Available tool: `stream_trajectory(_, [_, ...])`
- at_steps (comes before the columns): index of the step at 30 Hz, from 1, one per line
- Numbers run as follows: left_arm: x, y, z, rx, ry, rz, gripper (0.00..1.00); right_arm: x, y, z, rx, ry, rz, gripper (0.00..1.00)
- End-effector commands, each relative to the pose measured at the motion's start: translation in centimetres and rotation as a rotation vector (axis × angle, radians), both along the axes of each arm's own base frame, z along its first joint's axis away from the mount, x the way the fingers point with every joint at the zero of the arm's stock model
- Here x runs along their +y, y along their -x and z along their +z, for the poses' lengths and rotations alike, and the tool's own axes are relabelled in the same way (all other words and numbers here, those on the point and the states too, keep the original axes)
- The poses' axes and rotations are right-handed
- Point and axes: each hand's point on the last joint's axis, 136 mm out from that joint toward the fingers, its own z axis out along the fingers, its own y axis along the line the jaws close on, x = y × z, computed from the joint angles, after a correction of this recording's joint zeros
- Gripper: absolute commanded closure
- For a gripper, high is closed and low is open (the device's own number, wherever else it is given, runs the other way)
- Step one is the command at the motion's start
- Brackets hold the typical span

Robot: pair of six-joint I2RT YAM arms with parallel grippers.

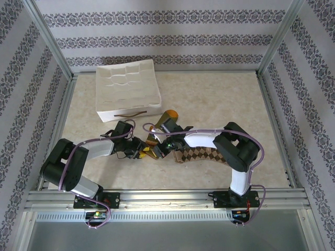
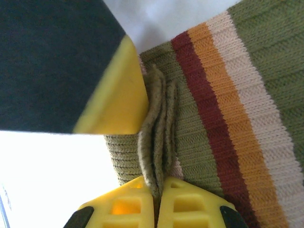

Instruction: Roll the socks

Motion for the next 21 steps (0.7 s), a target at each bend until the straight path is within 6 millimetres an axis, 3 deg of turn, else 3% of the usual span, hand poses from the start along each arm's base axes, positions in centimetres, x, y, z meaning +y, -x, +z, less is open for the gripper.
stream_trajectory(1, [0.2, 0.0, -0.8, 0.0, -0.051, -0.015, 0.92, -1.1, 0.6, -1.6, 0.05, 0.053, -0.013, 0.93])
stream_trajectory(2, [0.7, 0.6, -1.1, 0.026, -0.075, -0.014, 1.0, -1.2, 0.5, -1.4, 0.034, 0.051, -0.016, 0.87])
stream_trajectory(5, [1.9, 2.5, -2.0, 0.111, -0.129, 0.006, 1.0, -1.7, 0.0, 0.2, -0.089, 0.035, -0.018, 0.65])
stream_trajectory(9, [2.6, 4.1, -2.0, 0.205, -0.143, 0.063, 1.0, -2.3, 0.6, 3.8, -0.474, 0.051, 0.075, 0.53])
stream_trajectory(14, [2.6, 3.7, -1.1, 0.246, -0.122, 0.114, 1.0, -2.3, 2.4, 5.3, -0.747, 0.126, 0.232, 0.48])
stream_trajectory(21, [3.0, 3.4, -1.0, 0.288, -0.119, 0.122, 1.0, 0.7, 3.5, 4.1, -0.905, 0.227, 0.419, 0.48])
